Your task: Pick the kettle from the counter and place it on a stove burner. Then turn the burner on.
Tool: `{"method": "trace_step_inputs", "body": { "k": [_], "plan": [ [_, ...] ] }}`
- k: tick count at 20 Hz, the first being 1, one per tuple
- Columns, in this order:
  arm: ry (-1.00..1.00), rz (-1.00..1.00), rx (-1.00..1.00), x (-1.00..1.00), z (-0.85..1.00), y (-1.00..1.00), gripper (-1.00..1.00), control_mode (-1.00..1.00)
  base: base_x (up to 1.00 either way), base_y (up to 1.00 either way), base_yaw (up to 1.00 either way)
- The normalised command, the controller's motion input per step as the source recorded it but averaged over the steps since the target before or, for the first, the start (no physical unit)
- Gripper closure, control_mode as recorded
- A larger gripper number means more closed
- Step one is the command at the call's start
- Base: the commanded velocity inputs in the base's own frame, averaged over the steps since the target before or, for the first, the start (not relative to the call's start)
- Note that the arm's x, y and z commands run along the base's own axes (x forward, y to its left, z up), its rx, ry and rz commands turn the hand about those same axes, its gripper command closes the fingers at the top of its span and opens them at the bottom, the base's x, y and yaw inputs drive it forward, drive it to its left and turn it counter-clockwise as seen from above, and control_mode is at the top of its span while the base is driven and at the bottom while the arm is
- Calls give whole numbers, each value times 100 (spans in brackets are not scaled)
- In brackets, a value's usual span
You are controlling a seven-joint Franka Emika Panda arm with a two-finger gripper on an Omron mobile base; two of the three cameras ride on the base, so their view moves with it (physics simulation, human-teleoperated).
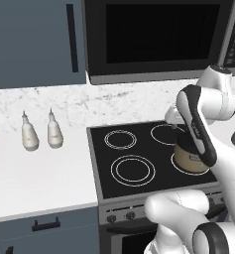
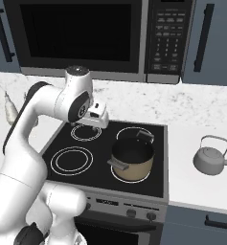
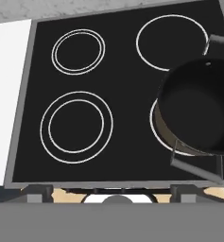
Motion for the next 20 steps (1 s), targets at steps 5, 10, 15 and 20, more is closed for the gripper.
{"method": "trace_step_inputs", "body": {
  "k": [5, 10, 15, 20],
  "plan": [
    [-1, -5, 5, -27, 0, -37, -100, -100, 0, 0, 0],
    [-3, -9, 2, -8, -6, -34, -100, -100, 0, 0, 0],
    [-2, -8, 0, -5, -5, -24, -100, -100, 0, 0, 0],
    [-4, -8, 0, -7, -6, -14, -100, -100, 0, 0, 0]
  ]
}}
